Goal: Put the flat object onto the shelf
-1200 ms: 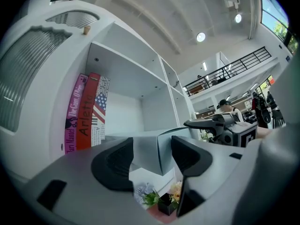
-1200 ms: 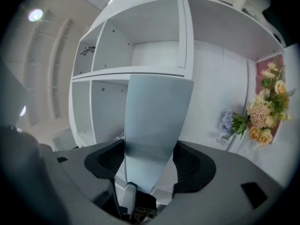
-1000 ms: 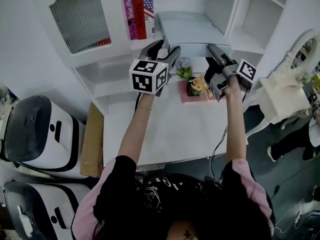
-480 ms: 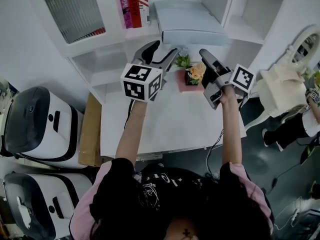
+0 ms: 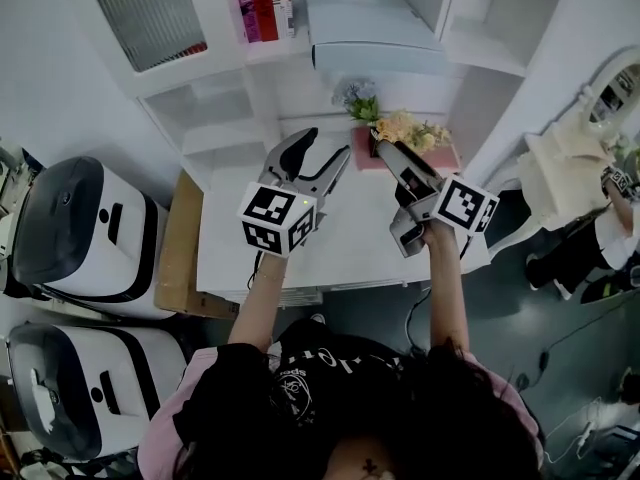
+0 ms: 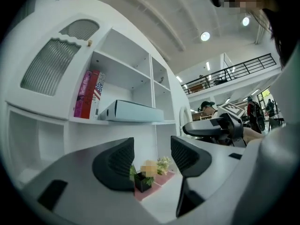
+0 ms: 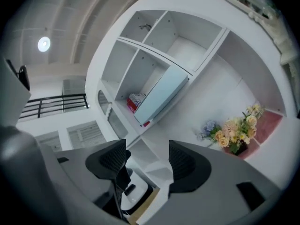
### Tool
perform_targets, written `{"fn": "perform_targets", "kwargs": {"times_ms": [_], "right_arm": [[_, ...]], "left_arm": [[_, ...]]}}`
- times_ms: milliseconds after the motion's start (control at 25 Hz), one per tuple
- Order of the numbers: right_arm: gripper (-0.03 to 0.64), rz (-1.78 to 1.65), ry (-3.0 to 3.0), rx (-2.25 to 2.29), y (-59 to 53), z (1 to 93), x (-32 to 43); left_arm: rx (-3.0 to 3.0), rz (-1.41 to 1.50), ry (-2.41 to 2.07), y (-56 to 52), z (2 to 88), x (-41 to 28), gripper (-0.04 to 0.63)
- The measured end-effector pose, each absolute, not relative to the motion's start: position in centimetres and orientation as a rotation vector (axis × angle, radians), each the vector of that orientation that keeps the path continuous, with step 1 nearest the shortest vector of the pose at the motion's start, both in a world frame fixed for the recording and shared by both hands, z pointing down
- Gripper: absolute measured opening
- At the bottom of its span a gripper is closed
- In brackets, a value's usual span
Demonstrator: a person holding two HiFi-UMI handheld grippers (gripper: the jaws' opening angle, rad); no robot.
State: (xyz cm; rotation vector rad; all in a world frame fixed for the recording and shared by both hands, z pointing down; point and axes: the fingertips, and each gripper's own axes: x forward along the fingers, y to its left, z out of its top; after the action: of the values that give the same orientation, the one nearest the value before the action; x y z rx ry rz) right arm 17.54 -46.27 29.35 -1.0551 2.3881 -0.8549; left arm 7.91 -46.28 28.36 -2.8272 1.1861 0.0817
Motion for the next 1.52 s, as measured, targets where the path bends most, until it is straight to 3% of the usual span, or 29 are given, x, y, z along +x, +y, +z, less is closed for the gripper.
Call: {"fn": "perform_targets", "kwargs": {"times_ms": [440, 1160, 1200, 1280, 1520], "right_arm": [[0.31, -0.74, 2.589, -1.204, -36.8, 37.1, 17.2], [0.3, -0.705, 2.81, -1.174, -25.9, 44.3, 14.5], [0.283, -0.7, 2.813, -1.18, -25.6, 44.5, 14.4], [0.172, -0.679, 2.81, -1.205, -25.1, 44.5, 14.3], [0.118, -0.635, 2.828, -1.256, -23.5, 44.1, 13.6]], "left_arm": [[-2.958, -0.069, 1.332, -37.0, 38.3, 8.6, 0.255], [-3.025, -0.117, 1.584, -23.6, 46.4, 5.5, 0.255], [-3.025, -0.111, 1.592, -23.3, 46.5, 5.4, 0.255], [-3.027, -0.097, 1.593, -22.8, 46.5, 5.2, 0.255], [-3.052, -0.05, 1.508, -21.8, 45.5, 5.3, 0.255]]}}
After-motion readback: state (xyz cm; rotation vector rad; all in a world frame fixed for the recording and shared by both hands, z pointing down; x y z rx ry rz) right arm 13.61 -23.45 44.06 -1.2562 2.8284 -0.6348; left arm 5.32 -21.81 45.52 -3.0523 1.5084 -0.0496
